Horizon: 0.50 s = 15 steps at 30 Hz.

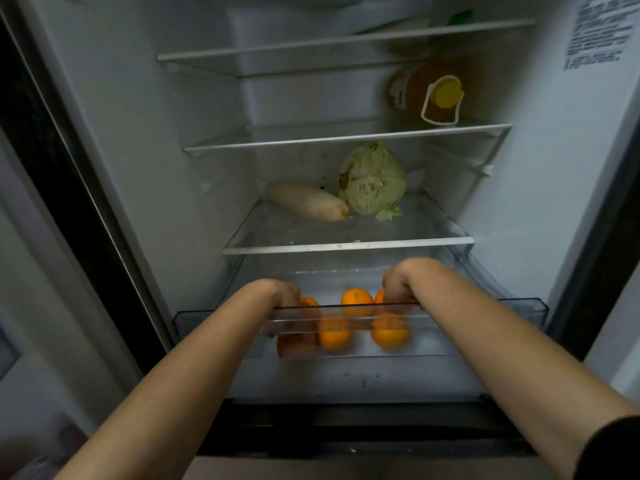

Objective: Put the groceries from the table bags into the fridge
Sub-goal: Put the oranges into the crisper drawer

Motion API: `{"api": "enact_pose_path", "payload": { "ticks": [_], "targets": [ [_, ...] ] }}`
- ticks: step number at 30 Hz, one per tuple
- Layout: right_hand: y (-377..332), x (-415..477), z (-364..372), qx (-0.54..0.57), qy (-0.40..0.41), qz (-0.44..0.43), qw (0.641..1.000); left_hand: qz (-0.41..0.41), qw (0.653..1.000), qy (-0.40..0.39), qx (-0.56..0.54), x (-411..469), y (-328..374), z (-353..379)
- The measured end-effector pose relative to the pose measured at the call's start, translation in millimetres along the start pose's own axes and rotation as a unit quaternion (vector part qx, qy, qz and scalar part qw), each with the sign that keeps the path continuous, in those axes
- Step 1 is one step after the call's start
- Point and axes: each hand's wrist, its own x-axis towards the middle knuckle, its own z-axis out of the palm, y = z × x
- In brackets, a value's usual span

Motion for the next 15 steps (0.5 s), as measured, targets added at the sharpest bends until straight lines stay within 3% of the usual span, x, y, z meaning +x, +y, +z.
{"api": "enact_pose_path", "payload": {
  "ticks": [4,7,11,15],
  "targets": [
    [1,12,0,0.03,-0.002,0.0,1.0,0.024,0.997,0.073,0.007,-1,-1,2],
    [0,-6,0,0.07,0.113,-0.025,0.991,0.032,0.977,0.211,-0.006,-8,-2,0],
    [1,-36,3,0.144,0.303,-0.082,0.938,0.057,0.904,0.423,-0.003,-35,1,5],
    [-9,-76,33,0.193,0.471,-0.071,0.858,0.094,0.8,0.592,-0.033,-66,3,38]
  ]
}}
